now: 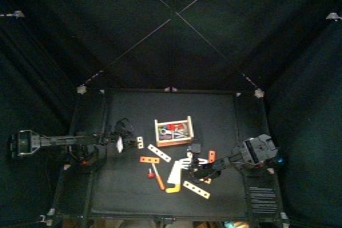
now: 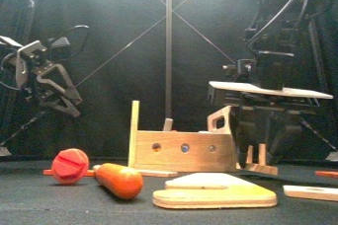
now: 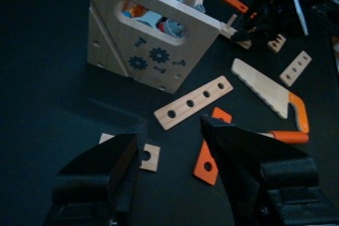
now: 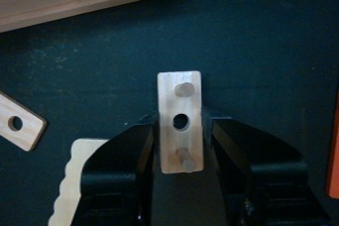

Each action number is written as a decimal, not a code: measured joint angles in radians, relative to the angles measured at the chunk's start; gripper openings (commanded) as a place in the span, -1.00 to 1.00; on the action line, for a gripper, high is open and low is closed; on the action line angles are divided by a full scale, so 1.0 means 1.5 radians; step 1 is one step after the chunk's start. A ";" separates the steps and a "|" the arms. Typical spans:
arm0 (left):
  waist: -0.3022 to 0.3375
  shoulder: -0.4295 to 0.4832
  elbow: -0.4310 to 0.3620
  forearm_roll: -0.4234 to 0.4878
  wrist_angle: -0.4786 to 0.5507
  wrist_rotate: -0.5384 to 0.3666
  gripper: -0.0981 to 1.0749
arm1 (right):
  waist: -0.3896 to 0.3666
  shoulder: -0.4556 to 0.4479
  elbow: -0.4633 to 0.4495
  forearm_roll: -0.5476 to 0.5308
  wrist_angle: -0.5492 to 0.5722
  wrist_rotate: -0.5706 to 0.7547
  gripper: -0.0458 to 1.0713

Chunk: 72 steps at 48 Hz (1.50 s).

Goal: Move pegged board closer to the center

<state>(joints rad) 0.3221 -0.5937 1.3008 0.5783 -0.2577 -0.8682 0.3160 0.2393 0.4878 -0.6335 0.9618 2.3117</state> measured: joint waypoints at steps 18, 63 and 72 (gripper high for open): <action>0.000 0.000 0.000 0.000 0.001 0.000 0.62 | 0.006 0.013 -0.018 0.011 0.001 0.001 0.37; 0.000 -0.001 0.001 0.000 0.003 -0.001 0.62 | 0.018 0.005 -0.018 -0.024 0.016 -0.009 0.77; 0.000 -0.001 0.001 0.000 0.002 0.000 0.62 | 0.041 -0.034 -0.009 -0.034 0.055 -0.009 0.77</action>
<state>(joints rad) 0.3221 -0.5952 1.3023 0.5783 -0.2546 -0.8682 0.3774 0.1887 0.4740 -0.6842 1.0446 2.2979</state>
